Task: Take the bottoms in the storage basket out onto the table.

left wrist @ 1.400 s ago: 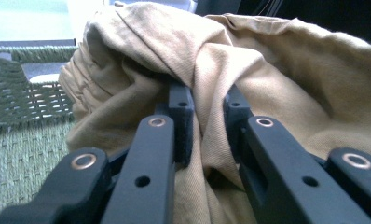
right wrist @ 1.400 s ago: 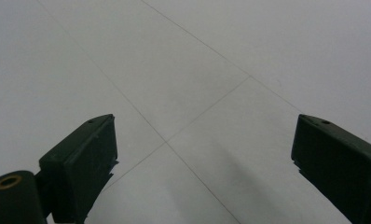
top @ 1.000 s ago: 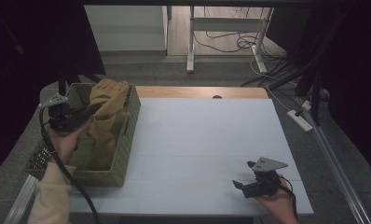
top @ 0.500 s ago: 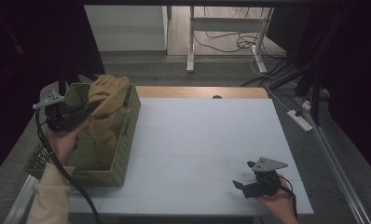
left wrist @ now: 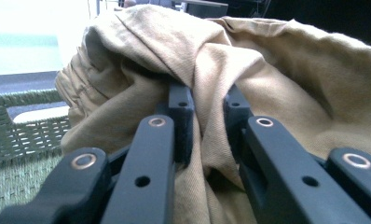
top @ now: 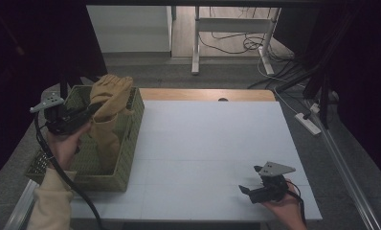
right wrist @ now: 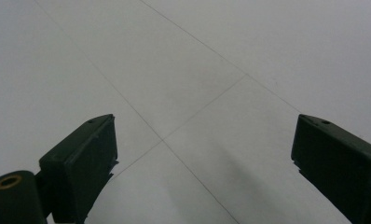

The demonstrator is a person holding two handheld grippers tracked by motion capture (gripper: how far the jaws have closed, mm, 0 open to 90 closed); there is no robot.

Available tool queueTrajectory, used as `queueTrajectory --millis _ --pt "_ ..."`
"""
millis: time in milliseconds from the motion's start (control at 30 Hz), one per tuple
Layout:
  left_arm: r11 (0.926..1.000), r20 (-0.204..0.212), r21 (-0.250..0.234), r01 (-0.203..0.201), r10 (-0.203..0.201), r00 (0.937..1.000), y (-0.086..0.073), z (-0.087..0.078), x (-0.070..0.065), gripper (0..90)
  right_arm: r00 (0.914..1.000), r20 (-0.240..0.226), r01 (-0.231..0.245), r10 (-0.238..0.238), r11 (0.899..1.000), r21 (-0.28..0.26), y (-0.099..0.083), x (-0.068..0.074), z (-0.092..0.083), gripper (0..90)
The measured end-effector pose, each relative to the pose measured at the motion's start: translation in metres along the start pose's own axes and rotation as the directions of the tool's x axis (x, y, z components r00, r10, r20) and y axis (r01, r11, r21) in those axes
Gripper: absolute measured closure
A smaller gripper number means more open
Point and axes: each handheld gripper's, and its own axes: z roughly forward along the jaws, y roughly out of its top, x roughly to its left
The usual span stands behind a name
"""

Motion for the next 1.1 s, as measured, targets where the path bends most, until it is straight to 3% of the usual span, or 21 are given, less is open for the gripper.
queueTrajectory --millis 1100 --pt "0.9963 0.079 -0.086 -0.007 0.014 0.9968 0.015 -0.007 -0.028 78.3 1.0000 0.003 0.001 -0.001 1.000 -0.002 0.000 0.000 0.000 6.9"
